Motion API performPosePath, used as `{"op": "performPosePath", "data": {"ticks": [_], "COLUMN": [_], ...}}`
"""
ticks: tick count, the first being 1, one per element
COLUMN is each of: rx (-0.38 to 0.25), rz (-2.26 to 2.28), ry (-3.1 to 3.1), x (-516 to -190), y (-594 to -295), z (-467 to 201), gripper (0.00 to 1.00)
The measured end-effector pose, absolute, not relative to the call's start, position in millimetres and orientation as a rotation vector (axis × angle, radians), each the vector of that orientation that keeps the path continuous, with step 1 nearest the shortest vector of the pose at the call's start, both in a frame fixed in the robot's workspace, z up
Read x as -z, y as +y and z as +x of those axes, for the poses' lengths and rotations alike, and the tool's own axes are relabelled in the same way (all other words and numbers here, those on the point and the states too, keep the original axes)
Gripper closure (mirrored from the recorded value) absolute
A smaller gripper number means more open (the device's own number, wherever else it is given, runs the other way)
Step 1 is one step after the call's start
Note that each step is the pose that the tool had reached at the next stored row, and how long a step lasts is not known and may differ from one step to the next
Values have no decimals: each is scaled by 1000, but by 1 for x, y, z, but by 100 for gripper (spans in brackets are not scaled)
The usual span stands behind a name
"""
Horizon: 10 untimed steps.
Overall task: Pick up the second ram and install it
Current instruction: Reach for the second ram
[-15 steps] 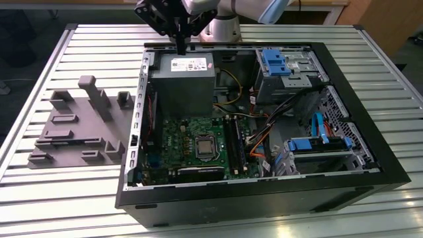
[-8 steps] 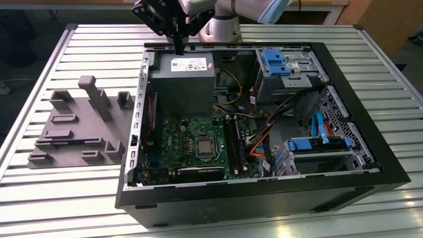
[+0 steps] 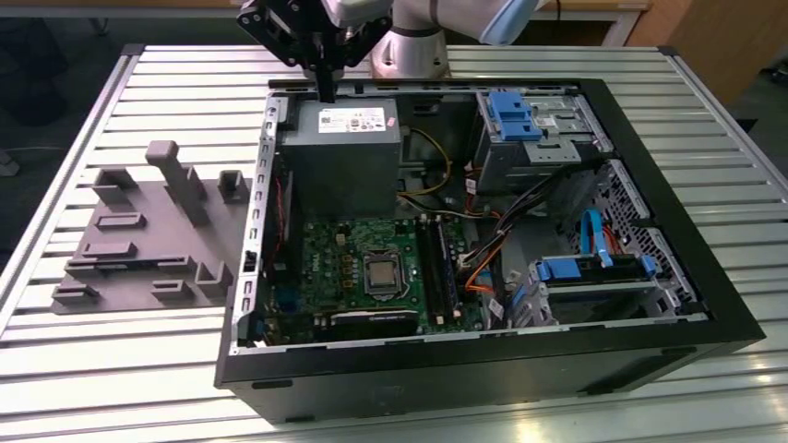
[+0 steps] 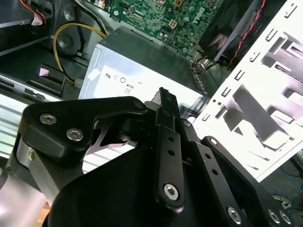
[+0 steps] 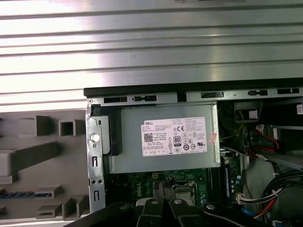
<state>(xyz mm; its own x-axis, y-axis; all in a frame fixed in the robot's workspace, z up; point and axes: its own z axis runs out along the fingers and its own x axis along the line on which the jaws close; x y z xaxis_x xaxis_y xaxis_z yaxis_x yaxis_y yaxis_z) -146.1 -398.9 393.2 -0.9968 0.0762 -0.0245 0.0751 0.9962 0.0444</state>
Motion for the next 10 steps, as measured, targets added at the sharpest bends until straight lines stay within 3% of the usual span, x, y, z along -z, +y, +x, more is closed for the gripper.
{"op": "performPosePath", "data": {"ticks": [10], "rx": [-68], "rz": [118], "ry": [3113], "x": [-393], "y": [-399], "z": [-156], "gripper": [89]}}
